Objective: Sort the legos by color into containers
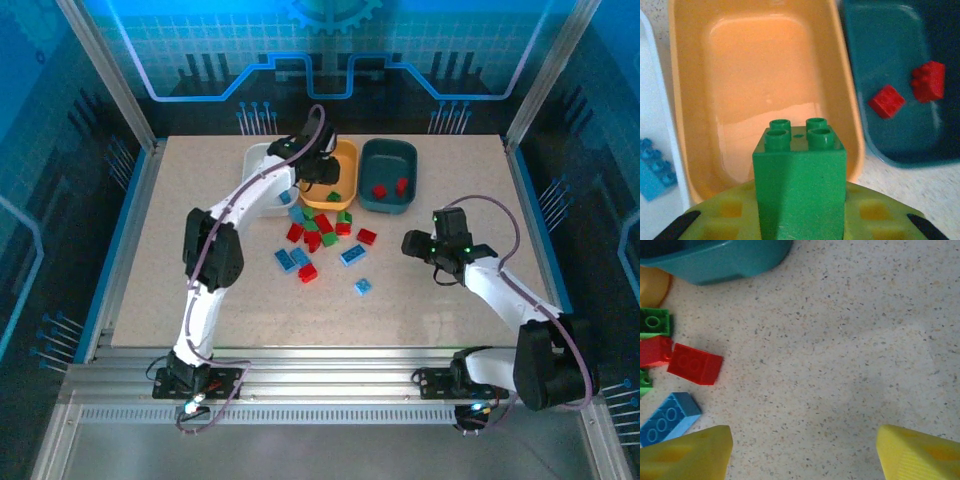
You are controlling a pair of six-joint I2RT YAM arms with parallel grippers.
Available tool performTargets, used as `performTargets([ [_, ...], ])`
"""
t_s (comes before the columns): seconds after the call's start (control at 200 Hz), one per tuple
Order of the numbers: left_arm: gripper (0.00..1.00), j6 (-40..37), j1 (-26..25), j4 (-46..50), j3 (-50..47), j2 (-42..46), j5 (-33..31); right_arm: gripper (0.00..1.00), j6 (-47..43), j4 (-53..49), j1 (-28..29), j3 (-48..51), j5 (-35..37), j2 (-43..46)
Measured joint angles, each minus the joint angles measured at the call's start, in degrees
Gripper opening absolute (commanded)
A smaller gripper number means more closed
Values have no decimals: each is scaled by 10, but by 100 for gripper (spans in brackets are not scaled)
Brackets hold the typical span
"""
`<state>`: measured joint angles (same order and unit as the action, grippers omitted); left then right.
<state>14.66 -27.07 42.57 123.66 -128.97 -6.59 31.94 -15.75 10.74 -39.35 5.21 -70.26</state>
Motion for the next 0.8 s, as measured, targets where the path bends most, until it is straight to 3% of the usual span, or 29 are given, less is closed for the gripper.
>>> performTargets([
  [0.265,26,18,14,-2,98,-132,26,80,0,6,-4,8,-29,18],
  [0.39,53,27,14,1,102,-139,35,80,0,7,-5,8,-38,18],
  [0.51,73,38,14,13,124,-139,40,80,0,6,-6,8,-42,18],
  [0.7,85,47,14,21,136,-103,41,80,0,2,-7,9,-42,40],
  [0.765,98,47,13,10,87,-51,41,80,0,2,-7,9,-42,47],
  [0.8,99,50,13,-2,45,-14,41,80,0,2,-7,9,-42,51],
])
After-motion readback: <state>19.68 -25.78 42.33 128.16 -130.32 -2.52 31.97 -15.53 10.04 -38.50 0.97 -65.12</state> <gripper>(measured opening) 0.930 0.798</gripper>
